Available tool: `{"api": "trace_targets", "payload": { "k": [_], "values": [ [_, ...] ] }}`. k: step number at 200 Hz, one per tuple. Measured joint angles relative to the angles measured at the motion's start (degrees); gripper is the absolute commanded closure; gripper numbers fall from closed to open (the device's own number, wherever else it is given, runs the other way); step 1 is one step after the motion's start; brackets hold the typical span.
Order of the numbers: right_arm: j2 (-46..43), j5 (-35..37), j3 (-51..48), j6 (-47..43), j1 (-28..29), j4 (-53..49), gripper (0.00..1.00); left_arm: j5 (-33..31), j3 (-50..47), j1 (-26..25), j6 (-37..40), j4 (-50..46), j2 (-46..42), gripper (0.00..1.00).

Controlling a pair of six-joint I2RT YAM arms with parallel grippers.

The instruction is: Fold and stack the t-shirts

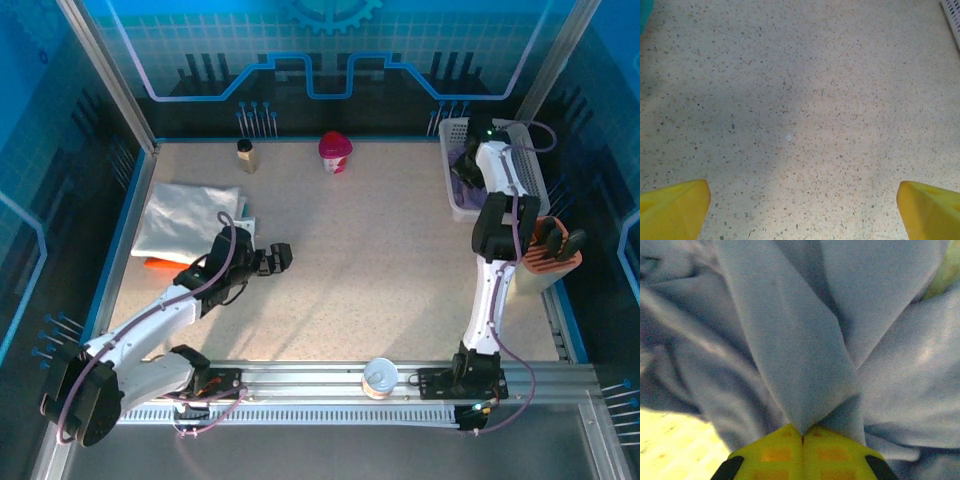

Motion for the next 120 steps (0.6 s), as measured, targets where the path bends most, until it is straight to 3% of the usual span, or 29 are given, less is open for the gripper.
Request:
{"api": "trace_targets", "payload": {
  "k": [60,120],
  "values": [
    [-10.25,7.32,-4.17,-4.57,3.32,6.71,1.0,0.0,-0.15,-0.37,-0.26,0.17,0.48,0.03],
    [-15.06,8.44,-15.32,-7.39,4.35,15.56,1.0,0.0,-0.83,-0.52,-1.11,0.7,0.5,0.03]
  ]
}}
